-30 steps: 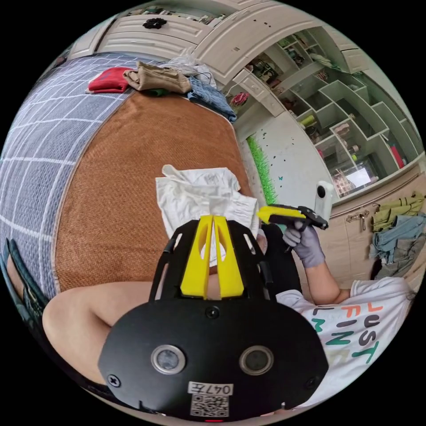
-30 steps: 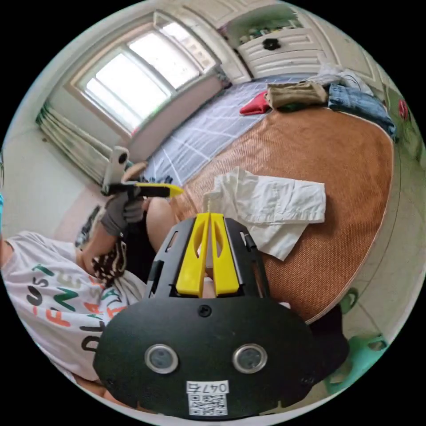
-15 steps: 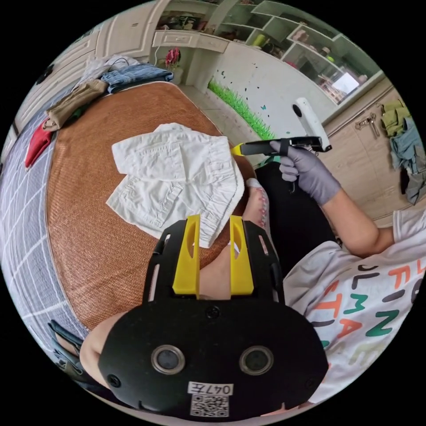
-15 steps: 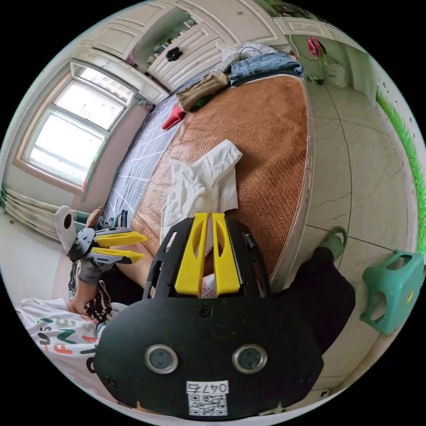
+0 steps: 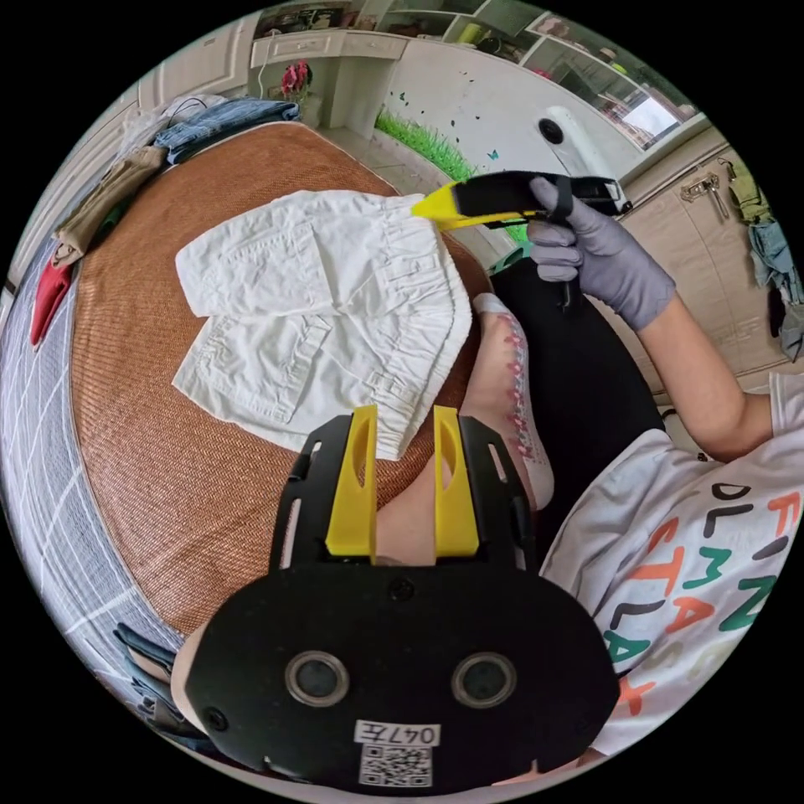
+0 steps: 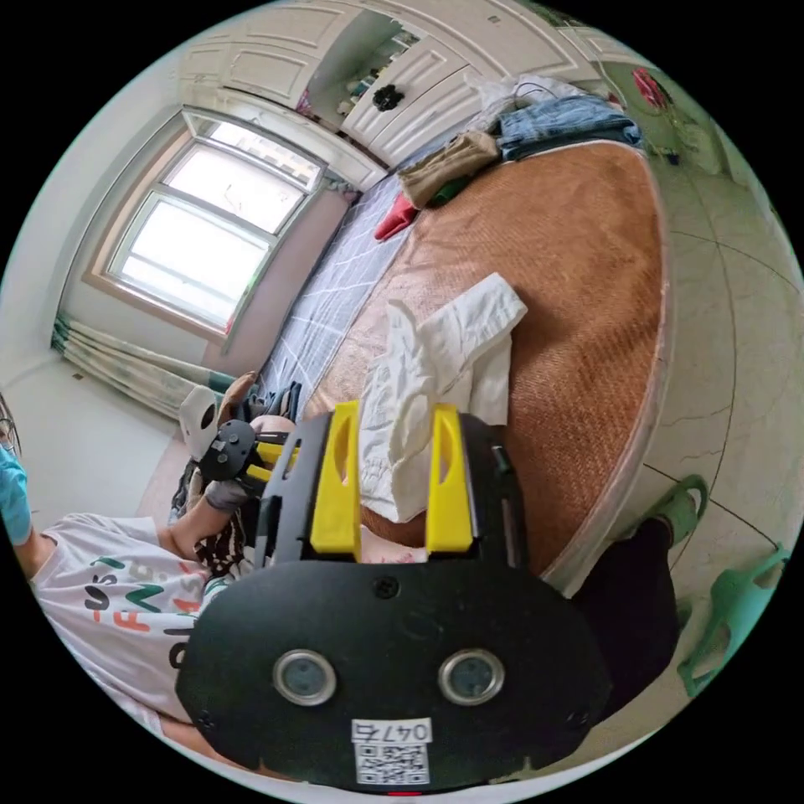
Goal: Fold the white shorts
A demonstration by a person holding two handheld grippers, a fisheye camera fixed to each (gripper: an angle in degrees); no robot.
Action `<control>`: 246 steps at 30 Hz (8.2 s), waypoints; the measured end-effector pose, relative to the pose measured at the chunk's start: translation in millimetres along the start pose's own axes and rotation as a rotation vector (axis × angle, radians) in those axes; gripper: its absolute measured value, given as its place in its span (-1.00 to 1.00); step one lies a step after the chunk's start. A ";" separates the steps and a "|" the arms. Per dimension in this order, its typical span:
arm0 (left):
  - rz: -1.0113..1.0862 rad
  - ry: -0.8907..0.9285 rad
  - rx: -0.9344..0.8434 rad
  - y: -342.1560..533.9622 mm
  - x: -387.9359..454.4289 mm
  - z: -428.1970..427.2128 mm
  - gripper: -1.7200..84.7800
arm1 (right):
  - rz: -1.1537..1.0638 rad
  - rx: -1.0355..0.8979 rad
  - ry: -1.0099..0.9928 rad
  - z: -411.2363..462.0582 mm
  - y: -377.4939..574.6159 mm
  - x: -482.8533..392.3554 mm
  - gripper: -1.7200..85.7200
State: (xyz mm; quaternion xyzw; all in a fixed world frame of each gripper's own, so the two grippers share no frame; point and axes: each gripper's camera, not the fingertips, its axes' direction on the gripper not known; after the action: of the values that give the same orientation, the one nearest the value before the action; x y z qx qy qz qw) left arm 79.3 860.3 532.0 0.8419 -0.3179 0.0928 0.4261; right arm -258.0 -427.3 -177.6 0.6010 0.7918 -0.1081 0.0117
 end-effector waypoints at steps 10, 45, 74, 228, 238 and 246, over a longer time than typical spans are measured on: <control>0.055 -0.309 0.183 2.6 135.9 -69.6 -0.59 | -0.133 0.186 -0.217 -32.9 -9.7 -73.7 -0.98; 0.166 -1.099 -0.037 -142.5 284.8 -203.7 -0.96 | -0.330 0.289 0.301 -18.6 -77.9 -168.2 -0.96; -0.100 -0.212 -0.015 -66.0 18.3 20.0 -0.77 | 0.145 -0.150 0.314 153.1 -129.8 -74.7 -0.98; -0.521 0.076 -0.275 -120.7 -97.5 460.9 -0.98 | 0.097 -0.200 0.279 258.5 -226.6 -53.8 -0.97; -0.635 0.067 -0.175 -61.8 -141.3 445.4 -0.98 | 0.111 -0.076 0.335 225.6 -220.7 -53.7 -0.89; -0.654 0.088 -0.155 -22.1 -166.4 445.8 -0.98 | 0.092 -0.121 0.450 251.3 -228.1 -64.7 -0.97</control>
State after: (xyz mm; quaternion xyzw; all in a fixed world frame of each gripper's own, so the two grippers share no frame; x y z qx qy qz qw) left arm -88.2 599.8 170.1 0.8596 -0.0187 -0.0371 0.5092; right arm -485.7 -593.2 -377.6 0.6436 0.7512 0.0771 -0.1242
